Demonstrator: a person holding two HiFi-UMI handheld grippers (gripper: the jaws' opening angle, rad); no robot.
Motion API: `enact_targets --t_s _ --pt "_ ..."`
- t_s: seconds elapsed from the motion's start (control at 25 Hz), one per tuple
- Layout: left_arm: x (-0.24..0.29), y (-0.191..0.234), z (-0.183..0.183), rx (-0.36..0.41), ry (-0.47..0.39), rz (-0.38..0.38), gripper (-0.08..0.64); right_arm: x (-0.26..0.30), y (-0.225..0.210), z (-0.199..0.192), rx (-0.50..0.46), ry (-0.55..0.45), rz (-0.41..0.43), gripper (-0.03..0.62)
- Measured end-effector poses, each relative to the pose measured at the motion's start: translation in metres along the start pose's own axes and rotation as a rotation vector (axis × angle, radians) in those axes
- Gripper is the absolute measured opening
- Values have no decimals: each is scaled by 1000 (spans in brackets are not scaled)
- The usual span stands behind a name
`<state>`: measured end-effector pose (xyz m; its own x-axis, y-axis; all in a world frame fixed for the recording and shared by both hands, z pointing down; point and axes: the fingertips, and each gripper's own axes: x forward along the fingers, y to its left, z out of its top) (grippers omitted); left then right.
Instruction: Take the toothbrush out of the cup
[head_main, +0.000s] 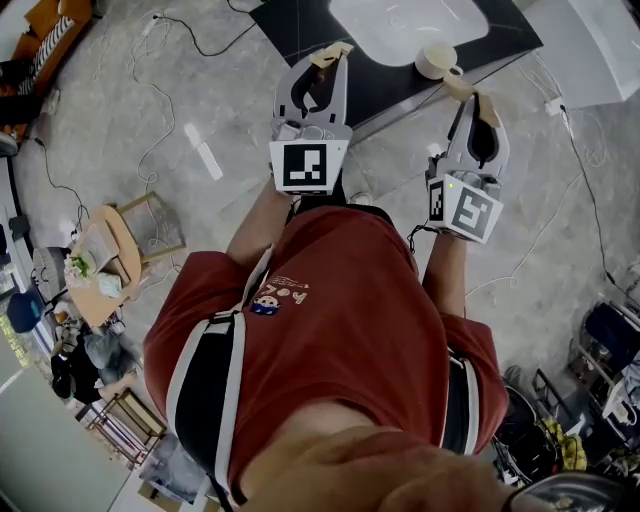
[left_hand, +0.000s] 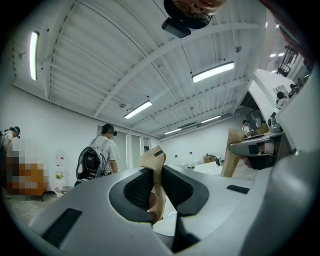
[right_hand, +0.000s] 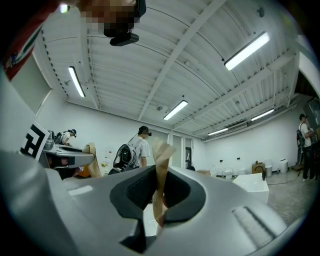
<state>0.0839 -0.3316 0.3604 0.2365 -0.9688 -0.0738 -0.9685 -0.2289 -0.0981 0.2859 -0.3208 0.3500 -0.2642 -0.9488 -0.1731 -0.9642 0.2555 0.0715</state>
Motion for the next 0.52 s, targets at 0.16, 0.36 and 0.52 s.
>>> enact_targets --t_s 0.16,0.36,0.52 --pt "0 1 -1 5 9 -4 58 0 1 0 1 0 1 34" --pt "2 1 1 -3 -4 -3 58 2 2 -1 2 3 2 34" --pt "5 2 -3 11 9 -4 58 5 0 -5 1 7 4 34"
